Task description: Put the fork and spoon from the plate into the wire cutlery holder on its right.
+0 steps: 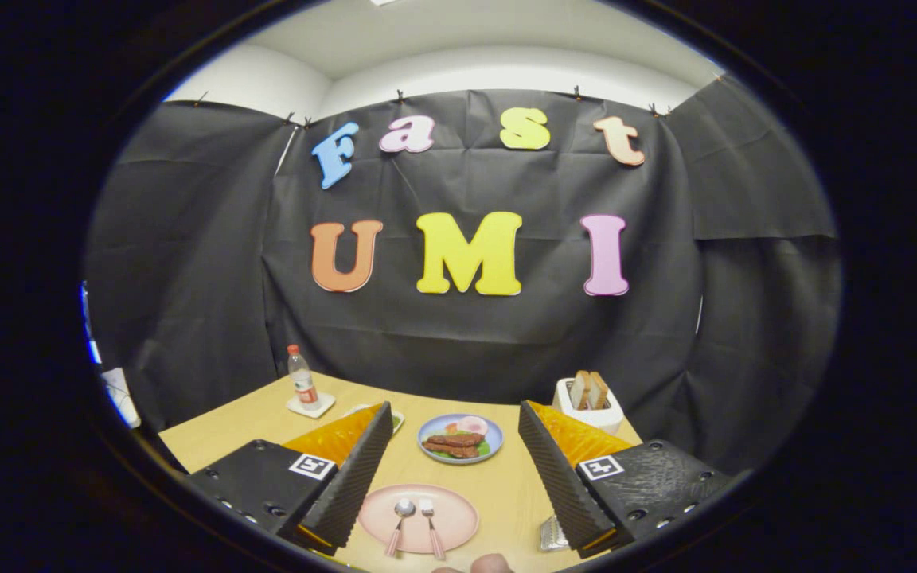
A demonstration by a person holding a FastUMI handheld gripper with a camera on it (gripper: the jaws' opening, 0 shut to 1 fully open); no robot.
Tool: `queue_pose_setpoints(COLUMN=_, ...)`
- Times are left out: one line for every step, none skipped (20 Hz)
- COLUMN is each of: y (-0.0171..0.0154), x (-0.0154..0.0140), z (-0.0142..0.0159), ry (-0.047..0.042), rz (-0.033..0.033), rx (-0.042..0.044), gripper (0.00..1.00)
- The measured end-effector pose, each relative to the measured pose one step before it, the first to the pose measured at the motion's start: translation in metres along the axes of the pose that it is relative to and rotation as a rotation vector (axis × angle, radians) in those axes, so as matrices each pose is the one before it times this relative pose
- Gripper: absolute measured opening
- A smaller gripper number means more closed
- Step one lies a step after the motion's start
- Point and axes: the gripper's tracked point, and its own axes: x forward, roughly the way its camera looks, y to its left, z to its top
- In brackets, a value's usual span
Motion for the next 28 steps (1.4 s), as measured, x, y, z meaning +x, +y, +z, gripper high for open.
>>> queue_pose_setpoints(y=0.00226, x=0.00131, z=-0.00500, ry=0.01050, rz=0.00489, rx=-0.00632, gripper=0.95)
queue_pose_setpoints(y=0.00234, x=0.00184, z=-0.00616, ry=0.01268, rz=0.00574, rx=-0.00928, gripper=0.95)
queue_pose_setpoints(y=0.00320, x=0.00160, z=-0.00672, ry=0.01548, rz=0.00872, rx=-0.01031, gripper=0.95)
queue_pose_setpoints(y=0.00337, x=0.00254, z=-0.00962, ry=0.02016, rz=0.01043, rx=-0.01024, gripper=0.95)
queue_pose_setpoints(y=0.00559, x=0.00264, z=-0.01029, ry=0.02252, rz=0.01614, rx=-0.00867, gripper=0.95)
queue_pose_setpoints(y=0.00382, x=0.00386, z=-0.01373, ry=0.02961, rz=0.01240, rx=-0.00923, gripper=0.95)
queue_pose_setpoints(y=0.00344, x=0.00450, z=-0.01573, ry=0.03751, rz=0.00497, rx=-0.01078, gripper=0.95)
queue_pose_setpoints(y=0.00194, x=0.00362, z=-0.01732, ry=0.03956, rz=0.00610, rx=-0.00872, gripper=0.95)
queue_pose_setpoints(y=0.00192, x=0.00628, z=-0.01852, ry=0.03799, rz=0.01043, rx=-0.00969, gripper=0.95)
queue_pose_setpoints(y=0.00241, x=0.00481, z=-0.01736, ry=0.04142, rz=0.01176, rx=-0.01378, gripper=0.95)
queue_pose_setpoints(y=0.00303, x=0.00805, z=-0.01845, ry=0.05044, rz=0.01221, rx=-0.01468, gripper=0.95)
queue_pose_setpoints(y=0.00045, x=0.00710, z=-0.01798, ry=0.04673, rz=0.00963, rx=-0.01332, gripper=0.95)
queue_pose_setpoints(y=0.00066, x=0.00792, z=-0.01640, ry=0.04006, rz=0.00841, rx=-0.01060, gripper=0.96)
queue_pose_setpoints(y=0.00126, x=0.00691, z=-0.01284, ry=0.03314, rz=0.00701, rx=-0.01270, gripper=0.96)
queue_pose_setpoints(y=0.00013, x=0.00872, z=-0.01135, ry=0.02844, rz=0.00127, rx=-0.01578, gripper=0.96)
queue_pose_setpoints(y=0.00015, x=0.00805, z=-0.01113, ry=0.02580, rz=0.00429, rx=-0.01074, gripper=0.96)
queue_pose_setpoints(y=0.00061, x=0.00886, z=-0.00972, ry=0.02843, rz=0.00252, rx=-0.00795, gripper=0.96)
queue_pose_setpoints(y=0.00003, x=0.00898, z=-0.01064, ry=0.02757, rz=0.00086, rx=-0.00295, gripper=0.96)
queue_pose_setpoints(y=-0.00076, x=0.00913, z=-0.00744, ry=0.02392, rz=0.00264, rx=0.00040, gripper=0.93)
queue_pose_setpoints(y=0.00011, x=0.00795, z=-0.00619, ry=0.02287, rz=0.00047, rx=-0.00170, gripper=0.91)
queue_pose_setpoints(y=-0.00042, x=0.00651, z=-0.00418, ry=0.01579, rz=0.00247, rx=-0.00576, gripper=0.88)
queue_pose_setpoints(y=0.00099, x=0.00532, z=-0.00432, ry=0.01547, rz=0.00369, rx=-0.00855, gripper=0.79)
queue_pose_setpoints(y=-0.00037, x=0.00622, z=-0.00428, ry=0.01870, rz=0.00124, rx=-0.01125, gripper=0.71)
queue_pose_setpoints(y=0.00299, x=0.00440, z=-0.00492, ry=0.01609, rz=0.01142, rx=-0.00754, gripper=0.63)
queue_pose_setpoints(y=0.00263, x=0.00372, z=-0.00257, ry=0.01237, rz=0.01016, rx=-0.00563, gripper=0.55)
queue_pose_setpoints(y=0.00083, x=0.00301, z=-0.00301, ry=0.01032, rz=0.00771, rx=-0.00725, gripper=0.47)
queue_pose_setpoints(y=0.00206, x=0.00317, z=-0.00286, ry=0.01323, rz=0.00676, rx=-0.00991, gripper=0.46)
queue_pose_setpoints(y=0.00256, x=0.00131, z=-0.00403, ry=0.01462, rz=0.01194, rx=-0.00344, gripper=0.45)
